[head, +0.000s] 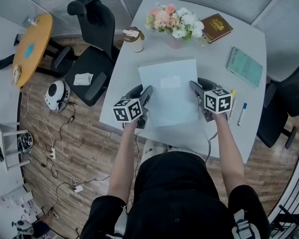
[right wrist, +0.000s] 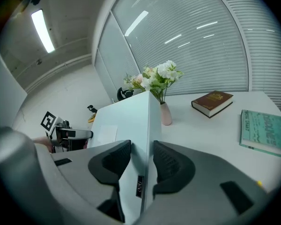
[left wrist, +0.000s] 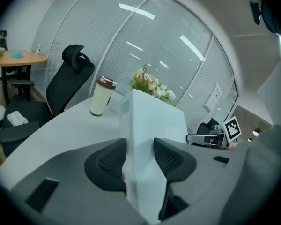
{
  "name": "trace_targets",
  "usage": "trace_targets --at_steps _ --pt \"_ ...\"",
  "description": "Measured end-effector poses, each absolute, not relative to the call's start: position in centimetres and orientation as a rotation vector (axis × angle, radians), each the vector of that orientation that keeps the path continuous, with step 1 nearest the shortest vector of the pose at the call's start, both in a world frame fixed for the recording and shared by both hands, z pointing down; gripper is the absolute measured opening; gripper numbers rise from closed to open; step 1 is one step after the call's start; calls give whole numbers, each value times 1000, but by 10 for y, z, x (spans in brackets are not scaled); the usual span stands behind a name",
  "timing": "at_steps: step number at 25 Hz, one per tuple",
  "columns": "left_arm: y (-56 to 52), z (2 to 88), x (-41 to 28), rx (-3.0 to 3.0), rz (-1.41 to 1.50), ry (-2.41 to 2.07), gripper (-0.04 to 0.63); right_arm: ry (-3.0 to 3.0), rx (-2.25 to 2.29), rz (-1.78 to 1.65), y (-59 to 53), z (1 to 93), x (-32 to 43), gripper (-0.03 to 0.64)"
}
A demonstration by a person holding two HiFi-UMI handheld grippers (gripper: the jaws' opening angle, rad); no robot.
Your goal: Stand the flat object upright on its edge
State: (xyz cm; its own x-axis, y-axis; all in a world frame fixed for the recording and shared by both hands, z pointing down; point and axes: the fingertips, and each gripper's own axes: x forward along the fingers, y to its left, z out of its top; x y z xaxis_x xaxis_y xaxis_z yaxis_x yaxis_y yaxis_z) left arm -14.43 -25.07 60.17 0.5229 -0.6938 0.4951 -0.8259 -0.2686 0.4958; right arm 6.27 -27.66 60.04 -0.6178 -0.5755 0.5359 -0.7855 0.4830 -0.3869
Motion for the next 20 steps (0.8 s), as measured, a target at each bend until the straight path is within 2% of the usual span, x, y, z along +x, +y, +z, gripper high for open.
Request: trace_targets --at_steps 20 --pt "-248 548 -136 2203 295 -1341 191 -2470 1175 662 -277 554 70 155"
